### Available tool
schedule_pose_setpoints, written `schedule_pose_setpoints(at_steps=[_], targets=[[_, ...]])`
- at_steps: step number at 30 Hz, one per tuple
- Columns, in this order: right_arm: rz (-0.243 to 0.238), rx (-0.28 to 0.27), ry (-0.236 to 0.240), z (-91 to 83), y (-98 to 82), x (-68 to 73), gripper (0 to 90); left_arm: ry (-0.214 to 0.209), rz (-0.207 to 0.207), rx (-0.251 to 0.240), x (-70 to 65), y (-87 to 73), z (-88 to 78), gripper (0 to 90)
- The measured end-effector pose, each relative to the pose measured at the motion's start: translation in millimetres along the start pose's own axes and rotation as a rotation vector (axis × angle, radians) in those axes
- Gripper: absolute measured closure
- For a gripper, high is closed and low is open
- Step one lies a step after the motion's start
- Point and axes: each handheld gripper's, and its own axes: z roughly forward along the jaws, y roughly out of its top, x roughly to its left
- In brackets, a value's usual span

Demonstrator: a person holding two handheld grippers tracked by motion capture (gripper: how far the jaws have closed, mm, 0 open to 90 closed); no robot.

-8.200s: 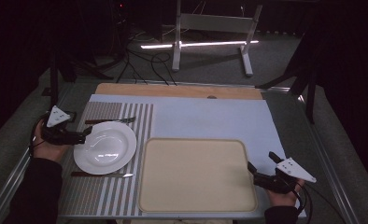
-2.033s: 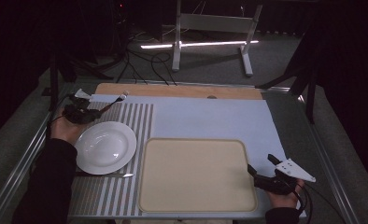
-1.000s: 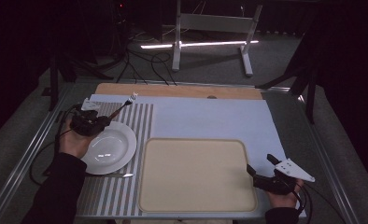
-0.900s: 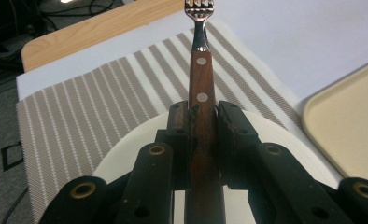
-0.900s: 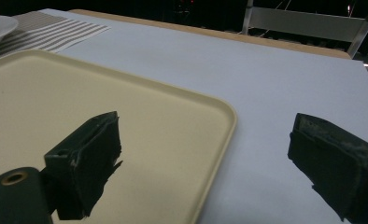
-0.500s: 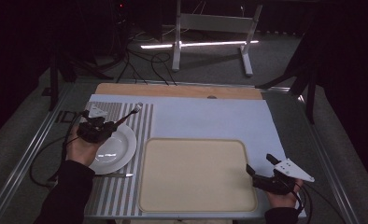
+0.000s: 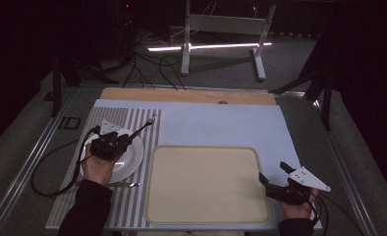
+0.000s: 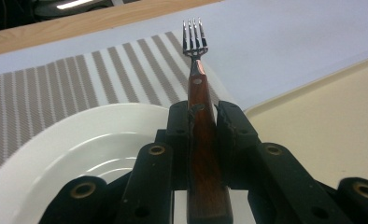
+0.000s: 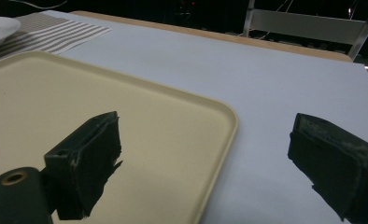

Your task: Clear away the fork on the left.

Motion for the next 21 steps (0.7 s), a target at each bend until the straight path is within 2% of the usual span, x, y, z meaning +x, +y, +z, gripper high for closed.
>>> schedule_pose_setpoints(at_steps=[5,14,21], targets=[[-0.001,-0.001,0.0,0.1,0.0,-0.4,9.2,-0.008,-0.026,-0.018,-10.8,-7.3,-2.7,76.7],[0.002,-0.001,0.003,0.8,0.4,0.0,9.1,0.007,-0.026,-0.046,-37.4,-23.0,-5.7,76.7],[-0.002,-0.003,0.004,0.9,0.7,-0.1,9.1,0.005,-0.049,-0.06,-54.4,-34.2,-5.0,76.7]])
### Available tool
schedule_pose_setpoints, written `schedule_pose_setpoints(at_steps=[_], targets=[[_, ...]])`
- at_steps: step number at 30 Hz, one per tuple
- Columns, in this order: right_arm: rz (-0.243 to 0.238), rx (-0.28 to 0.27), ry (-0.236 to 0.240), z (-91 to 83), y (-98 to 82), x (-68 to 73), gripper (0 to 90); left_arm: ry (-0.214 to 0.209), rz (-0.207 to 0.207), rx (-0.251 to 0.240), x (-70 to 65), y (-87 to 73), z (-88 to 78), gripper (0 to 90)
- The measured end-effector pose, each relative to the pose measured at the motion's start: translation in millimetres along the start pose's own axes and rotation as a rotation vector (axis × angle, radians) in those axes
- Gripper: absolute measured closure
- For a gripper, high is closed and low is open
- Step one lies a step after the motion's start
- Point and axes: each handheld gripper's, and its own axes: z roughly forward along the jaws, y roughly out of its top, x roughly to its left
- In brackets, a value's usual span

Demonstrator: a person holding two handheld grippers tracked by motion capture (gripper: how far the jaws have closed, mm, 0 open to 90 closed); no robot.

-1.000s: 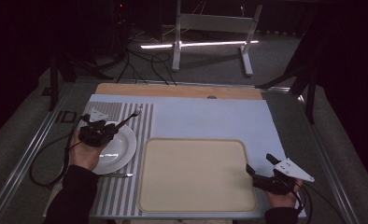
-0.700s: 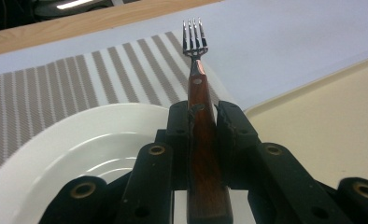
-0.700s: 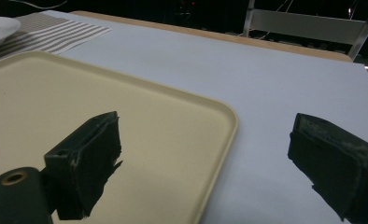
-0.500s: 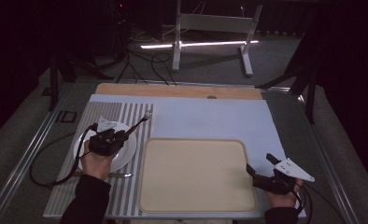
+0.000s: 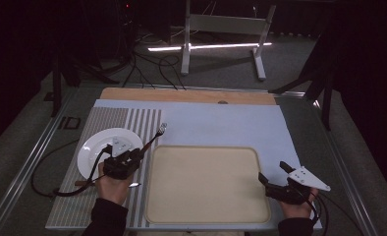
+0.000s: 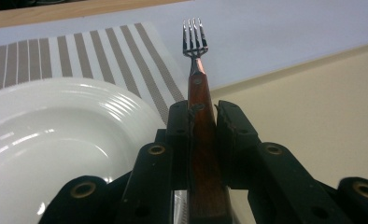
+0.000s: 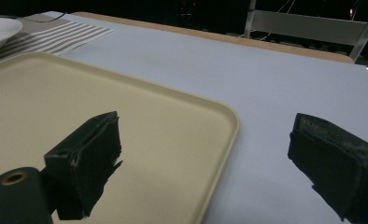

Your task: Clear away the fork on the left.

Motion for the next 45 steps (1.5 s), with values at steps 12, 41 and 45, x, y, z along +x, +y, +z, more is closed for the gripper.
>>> schedule_pose_setpoints(at_steps=[12,41,45], targets=[[-0.005,-0.002,0.001,-0.3,0.3,0.2,9.2,0.032,0.024,-0.033,-38.1,-15.3,-6.9,76.7],[-0.009,0.002,0.004,0.8,0.3,1.6,9.1,0.057,0.032,0.01,-64.7,-60.4,-5.6,76.6],[-0.012,0.002,0.004,1.0,0.2,1.5,9.2,0.059,0.03,0.012,-66.9,-62.7,-4.9,76.5]])
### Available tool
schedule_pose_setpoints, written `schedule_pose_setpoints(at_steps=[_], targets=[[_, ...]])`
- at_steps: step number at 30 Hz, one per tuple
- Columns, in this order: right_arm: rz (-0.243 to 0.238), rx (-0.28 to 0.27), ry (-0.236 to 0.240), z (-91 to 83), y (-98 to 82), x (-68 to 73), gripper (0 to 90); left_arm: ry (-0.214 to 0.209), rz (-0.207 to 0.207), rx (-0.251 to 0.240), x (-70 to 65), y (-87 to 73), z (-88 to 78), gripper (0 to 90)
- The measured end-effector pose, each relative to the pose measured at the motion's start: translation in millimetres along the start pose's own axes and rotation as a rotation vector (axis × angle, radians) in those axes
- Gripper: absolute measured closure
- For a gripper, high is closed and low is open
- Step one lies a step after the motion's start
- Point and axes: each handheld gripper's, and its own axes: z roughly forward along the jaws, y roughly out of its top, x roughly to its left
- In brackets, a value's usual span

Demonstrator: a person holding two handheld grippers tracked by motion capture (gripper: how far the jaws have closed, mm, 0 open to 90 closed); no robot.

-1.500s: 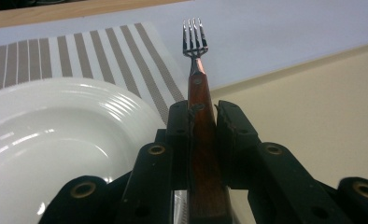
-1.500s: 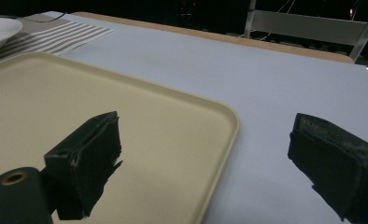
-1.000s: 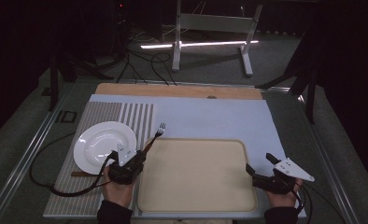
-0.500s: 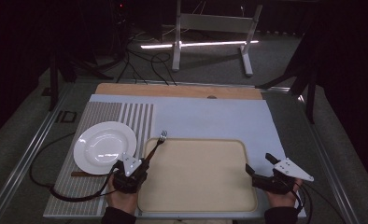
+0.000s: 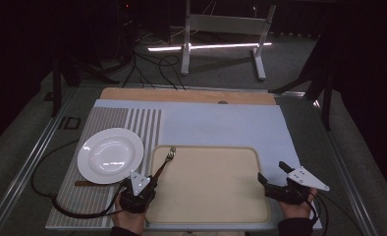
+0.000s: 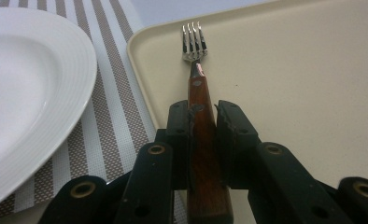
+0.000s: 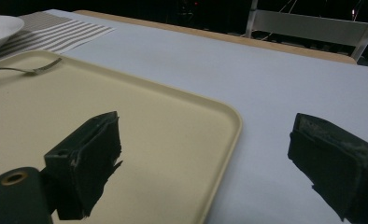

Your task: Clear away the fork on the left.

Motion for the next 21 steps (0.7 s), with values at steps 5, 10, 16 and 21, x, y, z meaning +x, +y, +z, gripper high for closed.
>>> schedule_pose_setpoints(at_steps=[5,10,16,21], targets=[[0.002,0.002,-0.002,0.0,0.0,-0.2,9.2,-0.001,0.005,0.011,-3.0,-3.2,1.7,76.5],[0.0,0.001,0.0,-0.1,-0.1,-0.2,9.2,-0.007,0.011,0.024,-7.9,-6.5,4.6,76.5],[0.001,0.002,0.001,0.2,0.0,0.3,9.2,-0.017,0.016,0.039,-9.3,-8.7,7.9,76.3],[0.001,0.004,0.0,0.3,-0.2,0.2,9.2,-0.038,0.014,0.058,-9.1,-9.0,10.8,76.2]])
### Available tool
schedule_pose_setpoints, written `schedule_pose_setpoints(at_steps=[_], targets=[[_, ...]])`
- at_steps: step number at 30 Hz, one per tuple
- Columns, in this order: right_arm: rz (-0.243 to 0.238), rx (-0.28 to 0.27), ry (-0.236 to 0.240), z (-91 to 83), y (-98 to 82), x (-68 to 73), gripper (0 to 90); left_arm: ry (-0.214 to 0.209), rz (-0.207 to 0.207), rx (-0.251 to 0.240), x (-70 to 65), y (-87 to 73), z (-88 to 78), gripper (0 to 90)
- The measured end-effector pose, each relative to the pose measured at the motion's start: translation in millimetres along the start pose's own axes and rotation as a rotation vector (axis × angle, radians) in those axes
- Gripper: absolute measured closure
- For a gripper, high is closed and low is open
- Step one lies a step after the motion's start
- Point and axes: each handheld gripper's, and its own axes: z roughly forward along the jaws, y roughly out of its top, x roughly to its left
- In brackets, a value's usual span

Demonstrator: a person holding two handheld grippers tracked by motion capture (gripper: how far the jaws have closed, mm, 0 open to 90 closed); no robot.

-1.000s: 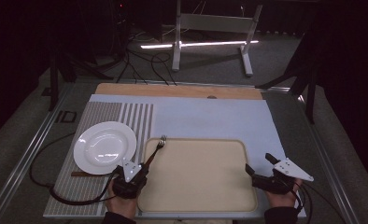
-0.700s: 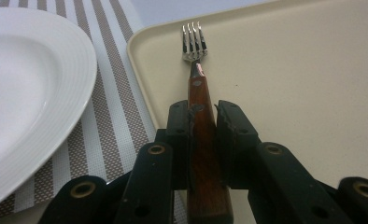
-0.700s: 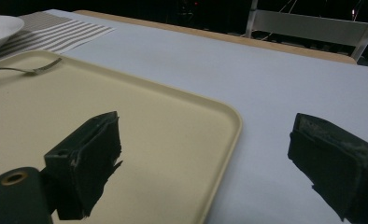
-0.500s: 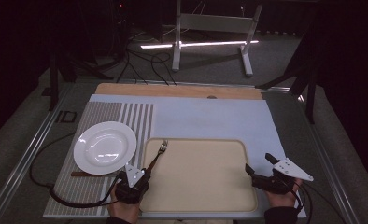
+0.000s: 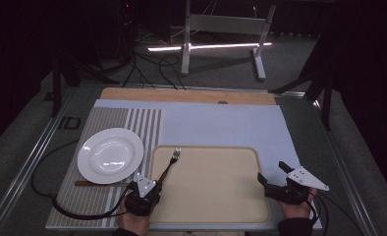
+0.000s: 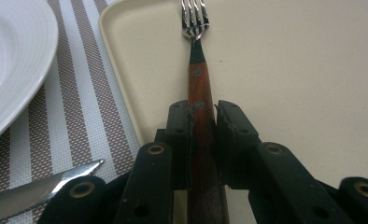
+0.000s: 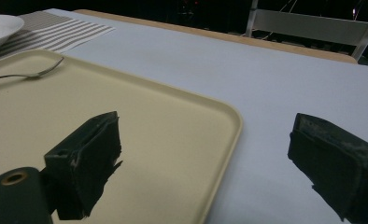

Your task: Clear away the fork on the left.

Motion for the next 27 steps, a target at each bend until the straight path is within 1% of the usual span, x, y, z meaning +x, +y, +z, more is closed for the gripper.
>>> schedule_pose_setpoints(at_steps=[3,8,11,13,14,15,16,17,18,19,20,21,25,27], targets=[[0.002,0.001,-0.002,0.0,-0.1,-0.2,9.1,-0.008,0.003,0.008,-0.5,-0.8,1.1,76.2],[0.0,0.001,-0.002,0.1,-0.1,-0.2,9.1,-0.001,0.007,0.021,-0.1,-2.5,2.6,75.9],[0.0,0.001,-0.002,0.0,-0.1,-0.2,9.2,-0.006,0.01,0.021,0.1,-3.1,2.3,75.0],[0.001,0.001,-0.002,0.0,-0.1,-0.2,9.2,-0.008,0.008,0.011,1.0,-1.9,1.0,67.1],[0.001,0.0,-0.002,0.0,-0.1,-0.2,9.2,-0.009,0.012,0.009,1.6,-1.1,0.5,61.4],[0.002,-0.001,-0.001,0.0,0.0,-0.1,9.1,-0.014,-0.002,-0.005,3.6,0.5,-1.3,57.7],[0.002,-0.001,-0.001,0.0,0.0,-0.1,9.1,-0.014,-0.002,-0.005,3.6,0.5,-1.3,51.6],[-0.001,0.0,-0.001,0.0,0.0,-0.2,9.2,-0.03,-0.008,-0.012,6.9,2.9,-2.6,51.6],[0.002,-0.001,-0.001,0.1,0.0,-0.1,9.2,-0.039,-0.007,-0.019,8.6,4.6,-3.4,44.3],[0.001,0.0,-0.001,0.0,0.0,-0.1,9.2,-0.037,-0.003,-0.035,10.0,6.0,-4.8,40.5],[-0.001,0.0,-0.001,0.0,0.0,-0.2,9.1,-0.04,-0.002,-0.045,11.6,7.7,-5.3,34.9],[-0.001,0.001,0.0,0.0,0.0,-0.2,9.1,-0.058,0.002,-0.05,13.9,9.5,-6.1,30.2],[0.002,0.0,0.0,-0.2,0.0,-0.1,9.1,-0.083,0.01,-0.079,19.8,16.0,-9.8,16.5],[0.003,0.0,-0.001,-0.1,0.0,-0.2,9.1,-0.104,0.014,-0.098,23.0,19.3,-12.3,14.1]])
